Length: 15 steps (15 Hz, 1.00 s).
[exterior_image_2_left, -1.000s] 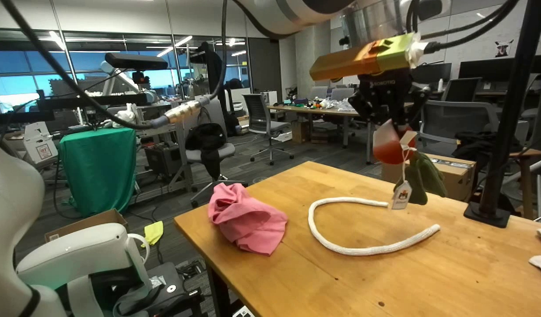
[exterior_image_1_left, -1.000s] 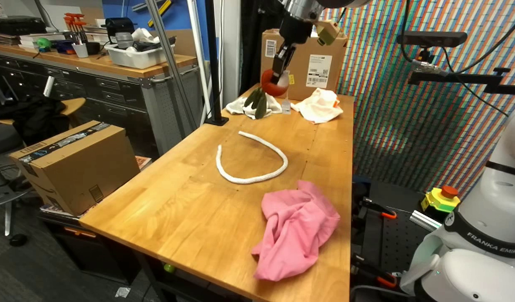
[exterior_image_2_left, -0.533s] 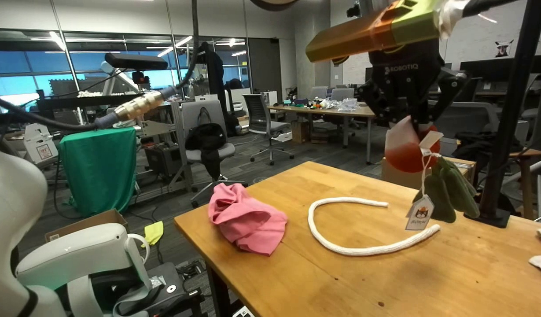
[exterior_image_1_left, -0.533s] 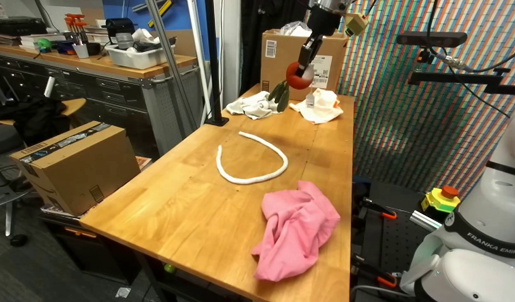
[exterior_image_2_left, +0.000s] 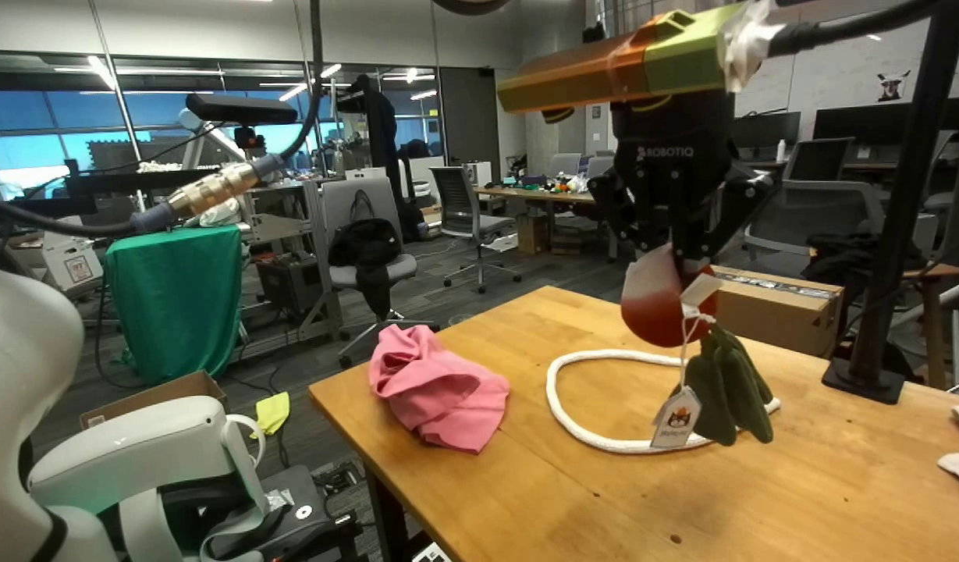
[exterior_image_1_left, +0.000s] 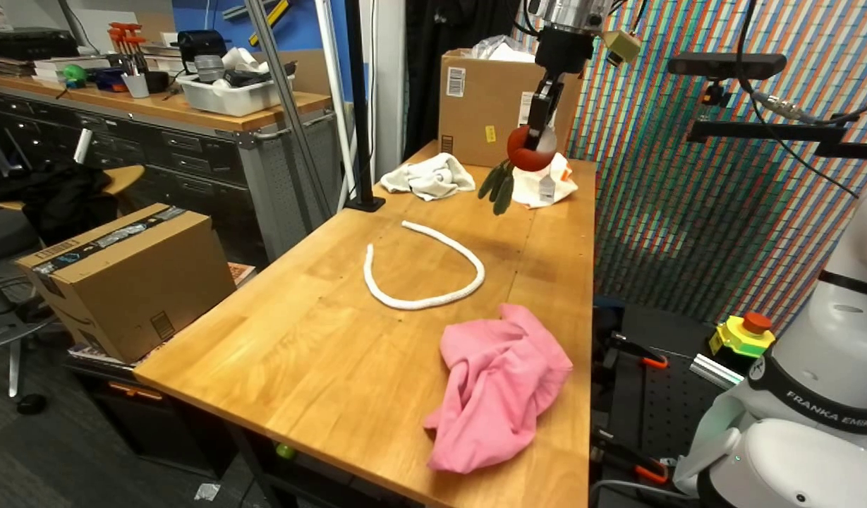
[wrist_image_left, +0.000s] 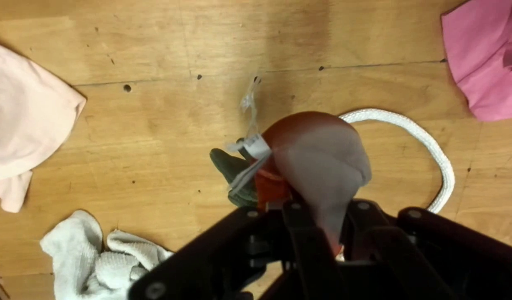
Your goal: Move the peach shirt and the white towel to the right then move the pink shirt to the left and move the turnip plushie towards you
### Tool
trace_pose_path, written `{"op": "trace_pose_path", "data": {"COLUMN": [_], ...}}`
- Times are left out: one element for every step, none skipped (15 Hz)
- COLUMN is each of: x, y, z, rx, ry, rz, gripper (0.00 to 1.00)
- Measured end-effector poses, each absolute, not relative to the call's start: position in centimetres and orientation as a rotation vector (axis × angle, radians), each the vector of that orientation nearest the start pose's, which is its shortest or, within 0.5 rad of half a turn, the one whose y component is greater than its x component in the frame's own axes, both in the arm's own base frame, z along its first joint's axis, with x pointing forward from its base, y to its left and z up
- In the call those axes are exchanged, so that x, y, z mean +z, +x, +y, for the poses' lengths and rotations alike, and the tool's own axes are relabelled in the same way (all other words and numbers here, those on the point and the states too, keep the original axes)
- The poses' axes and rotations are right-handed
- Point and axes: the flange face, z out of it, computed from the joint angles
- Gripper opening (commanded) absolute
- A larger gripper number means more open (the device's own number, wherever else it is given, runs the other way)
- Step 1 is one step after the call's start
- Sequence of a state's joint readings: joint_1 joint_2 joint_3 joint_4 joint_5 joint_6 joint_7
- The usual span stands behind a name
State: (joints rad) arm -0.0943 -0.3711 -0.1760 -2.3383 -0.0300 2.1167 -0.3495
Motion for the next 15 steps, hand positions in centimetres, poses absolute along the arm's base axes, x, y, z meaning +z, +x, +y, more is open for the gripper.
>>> {"op": "trace_pose_path", "data": {"x": [48.5,48.0,47.5,46.9,46.3,45.8,45.2,44.5,43.8,43.1,42.3,41.4,40.5,39.6,38.8], "y": [43.2,43.0,42.8,42.6,42.4,42.2,42.1,41.9,41.7,41.6,41.4,41.3,41.2,41.1,41.1], "z": [-12.6,-12.5,-12.5,-12.5,-12.6,-12.7,-12.8,-13.0,-13.2,-13.4,-13.6,-13.9,-14.1,-14.4,-14.7], "rx": [-0.204,-0.176,-0.151,-0.129,-0.109,-0.090,-0.068,-0.044,-0.020,0.005,0.033,0.061,0.089,0.118,0.142], "ry": [-3.136,-3.134,-3.130,-3.128,-3.126,-3.125,-3.125,-3.126,-3.126,-3.123,-3.118,-3.113,-3.108,-3.102,-3.097], "rz": [-0.160,-0.161,-0.161,-0.159,-0.156,-0.153,-0.151,-0.147,-0.143,-0.135,-0.125,-0.114,-0.104,-0.094,-0.084], "gripper": [0.08,0.08,0.08,0.08,0.08,0.08,0.08,0.08,0.08,0.08,0.08,0.08,0.08,0.08,0.08]}}
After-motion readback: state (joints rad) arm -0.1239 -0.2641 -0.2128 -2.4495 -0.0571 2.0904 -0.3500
